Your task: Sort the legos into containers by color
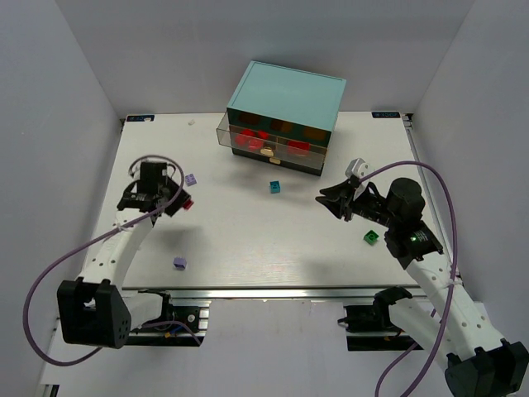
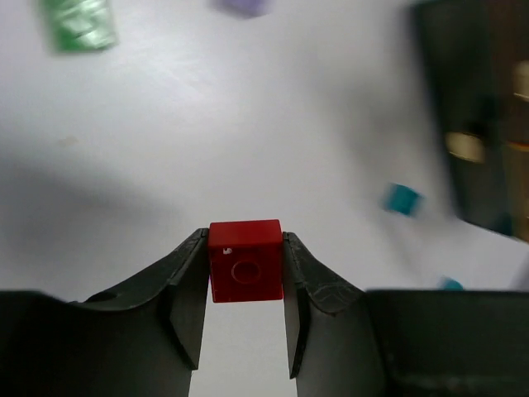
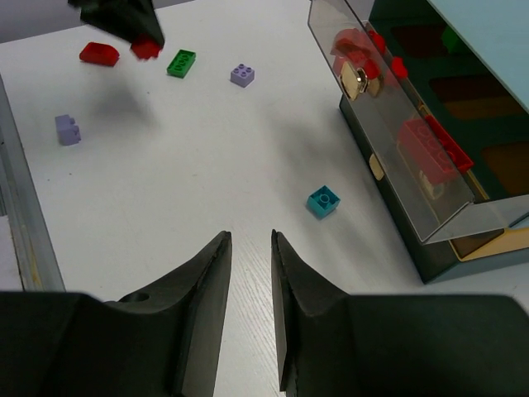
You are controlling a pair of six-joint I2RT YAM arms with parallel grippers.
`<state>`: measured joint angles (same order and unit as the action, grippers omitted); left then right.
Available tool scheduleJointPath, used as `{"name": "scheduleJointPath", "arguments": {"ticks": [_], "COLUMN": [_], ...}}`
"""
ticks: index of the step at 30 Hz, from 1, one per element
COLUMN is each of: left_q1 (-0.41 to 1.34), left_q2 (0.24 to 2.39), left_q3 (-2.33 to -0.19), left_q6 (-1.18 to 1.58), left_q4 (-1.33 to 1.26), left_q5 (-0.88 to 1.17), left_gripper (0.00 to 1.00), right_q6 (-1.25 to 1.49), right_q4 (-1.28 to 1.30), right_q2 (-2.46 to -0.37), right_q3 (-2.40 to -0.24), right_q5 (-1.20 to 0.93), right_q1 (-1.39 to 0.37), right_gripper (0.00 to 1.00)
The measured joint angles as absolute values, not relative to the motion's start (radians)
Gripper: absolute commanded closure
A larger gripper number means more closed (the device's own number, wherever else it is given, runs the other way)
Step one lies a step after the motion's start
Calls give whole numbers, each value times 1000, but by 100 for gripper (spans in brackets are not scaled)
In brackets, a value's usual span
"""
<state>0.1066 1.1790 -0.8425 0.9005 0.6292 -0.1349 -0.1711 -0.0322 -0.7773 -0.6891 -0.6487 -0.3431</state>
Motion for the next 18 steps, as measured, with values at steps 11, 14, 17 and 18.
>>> {"name": "scheduleJointPath", "arguments": {"ticks": [11, 14, 17, 18], "left_q1": [190, 220, 248, 256], "left_q2": [1408, 1530, 1642, 1676], "left_q3": [-1421, -1567, -1689, -1725], "left_q6": [733, 729, 730, 731], "left_q4": [466, 464, 475, 480], "left_q5": [248, 262, 259, 255], "left_gripper": [100, 100, 100, 100], "right_q6": [-196, -199, -200, -202], "right_q4": [-33, -35, -33, -34], "right_q2": [-801, -805, -808, -809], "right_q3": [-687, -677, -670, -670], "right_q5": [-622, -619, -619, -620], "right_q1": [-313, -303, -297, -296], "right_gripper": [68, 69, 68, 68]}}
